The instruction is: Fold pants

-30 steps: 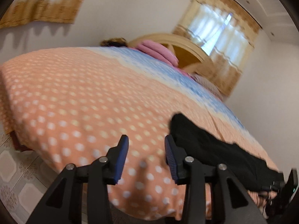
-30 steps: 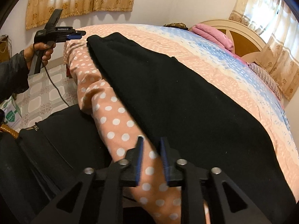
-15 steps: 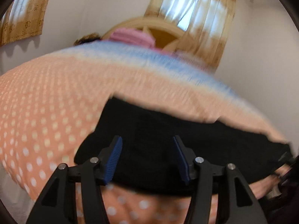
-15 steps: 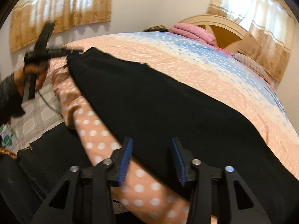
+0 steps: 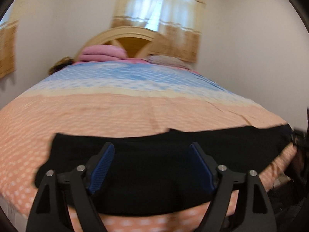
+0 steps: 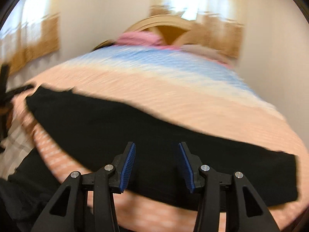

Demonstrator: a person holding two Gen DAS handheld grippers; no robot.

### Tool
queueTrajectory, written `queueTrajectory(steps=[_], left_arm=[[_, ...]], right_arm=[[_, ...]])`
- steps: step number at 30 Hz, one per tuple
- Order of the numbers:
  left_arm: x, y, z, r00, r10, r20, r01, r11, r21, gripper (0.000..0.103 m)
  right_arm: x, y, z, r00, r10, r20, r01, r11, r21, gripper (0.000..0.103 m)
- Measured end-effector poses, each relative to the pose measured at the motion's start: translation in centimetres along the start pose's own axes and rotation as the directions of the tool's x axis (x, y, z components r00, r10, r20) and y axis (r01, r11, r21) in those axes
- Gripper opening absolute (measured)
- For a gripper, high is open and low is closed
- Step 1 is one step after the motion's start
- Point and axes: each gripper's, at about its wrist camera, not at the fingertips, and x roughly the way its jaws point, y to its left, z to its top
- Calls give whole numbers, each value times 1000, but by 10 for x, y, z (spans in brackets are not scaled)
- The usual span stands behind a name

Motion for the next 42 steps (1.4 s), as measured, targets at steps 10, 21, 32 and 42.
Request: queueTrajectory(steps=[10,21,32,42], left_arm=[[47,-47,-21,992,-56,-116,59,998,18,83],[51,-34,-47,986,24,-168,-27,999,-19,84],[52,-33,-48,988,26,-149,-29,999,-21,84],[51,-32,-51,990,40,-135,-41,999,-3,85]], right_arm=[[-25,-195,-20,967,-223,-123,254,836,487,48],[14,-212,-23,996,12,-84,38,818,574,5],[-3,-210,-6,996,-88,12,68,838,542,3],[-16,-243,-60,992,-100,-76,125,759,639,47]])
